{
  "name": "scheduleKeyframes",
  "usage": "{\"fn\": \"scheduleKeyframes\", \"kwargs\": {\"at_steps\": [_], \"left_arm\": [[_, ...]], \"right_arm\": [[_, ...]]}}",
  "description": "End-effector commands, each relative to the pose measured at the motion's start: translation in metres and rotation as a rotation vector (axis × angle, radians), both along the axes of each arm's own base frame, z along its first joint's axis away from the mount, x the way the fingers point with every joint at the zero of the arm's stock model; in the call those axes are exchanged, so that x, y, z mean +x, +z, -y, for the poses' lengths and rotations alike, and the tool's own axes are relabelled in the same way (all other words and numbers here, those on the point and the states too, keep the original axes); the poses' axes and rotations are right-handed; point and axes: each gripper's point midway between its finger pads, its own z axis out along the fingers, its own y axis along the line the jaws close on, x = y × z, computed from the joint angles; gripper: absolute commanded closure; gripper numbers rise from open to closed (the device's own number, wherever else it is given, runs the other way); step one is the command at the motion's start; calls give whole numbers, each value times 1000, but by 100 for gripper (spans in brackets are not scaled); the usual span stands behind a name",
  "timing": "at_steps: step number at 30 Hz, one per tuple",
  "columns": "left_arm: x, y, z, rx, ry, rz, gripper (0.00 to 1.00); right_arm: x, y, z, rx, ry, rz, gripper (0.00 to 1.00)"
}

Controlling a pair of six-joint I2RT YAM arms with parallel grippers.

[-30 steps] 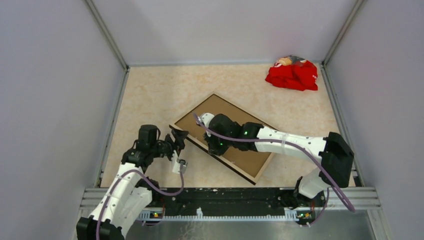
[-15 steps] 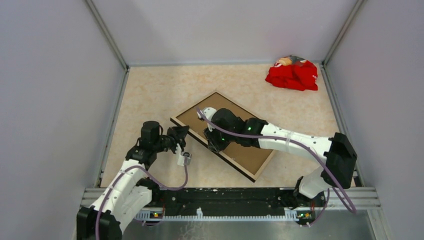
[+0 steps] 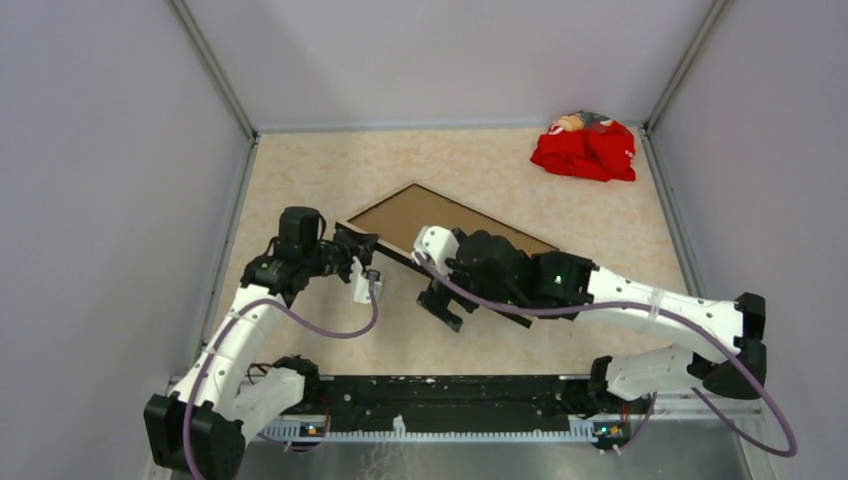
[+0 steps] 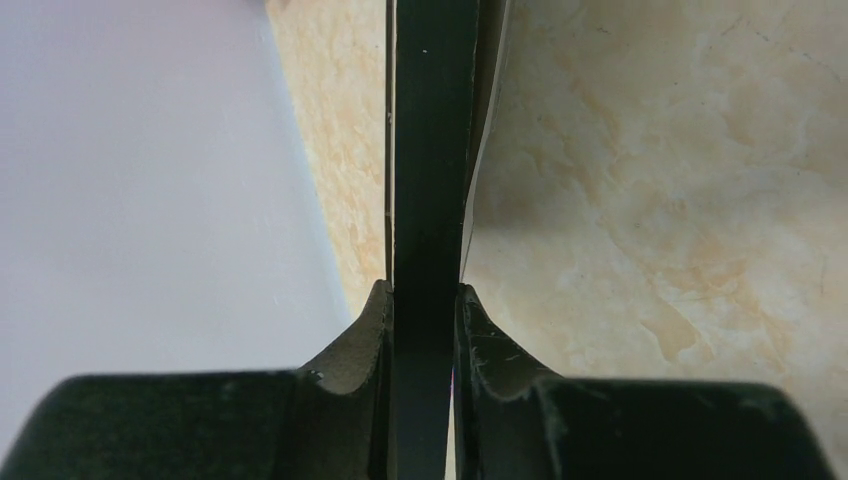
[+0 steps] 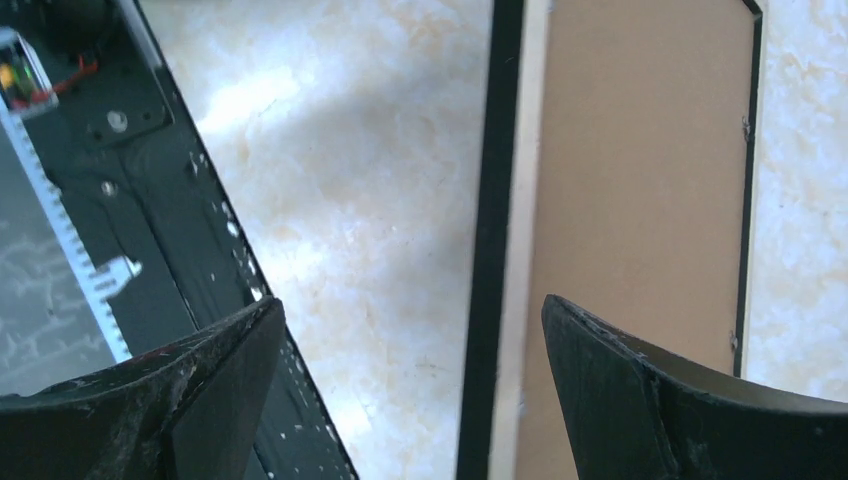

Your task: Put the photo into the frame

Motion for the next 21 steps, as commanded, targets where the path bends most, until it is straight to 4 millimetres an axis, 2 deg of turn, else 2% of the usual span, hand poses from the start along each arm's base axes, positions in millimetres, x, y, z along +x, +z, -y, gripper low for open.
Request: {"fn": "scheduleKeyframes", "kwargs": {"at_steps": [1,6,11,13,15,17,21], "left_arm": [[-12,10,7,-73,-3,-103,100],[-11,13,7,-80,1,-112,100],[-12,14,7,-82,4,-117,100],[-12,14,7,-82,4,-119,100],[-12,15,7,-83,3,-120,100],[-13,15,8,-89,1,-124,100],[-12,15,8,-90,1,-125,100]], "right_arm": [[-15,-23,29,-196,34,130,1],[-17,-53,36,-384,53,236,1],[10,-63,39,-483,-14,394,1],[25,-57,44,-526,-74,487,1],[32,-49,44,-533,-92,543,2],[25,-40,37,-471,-52,514,2],[-5,-11,15,-293,76,478,1]]}}
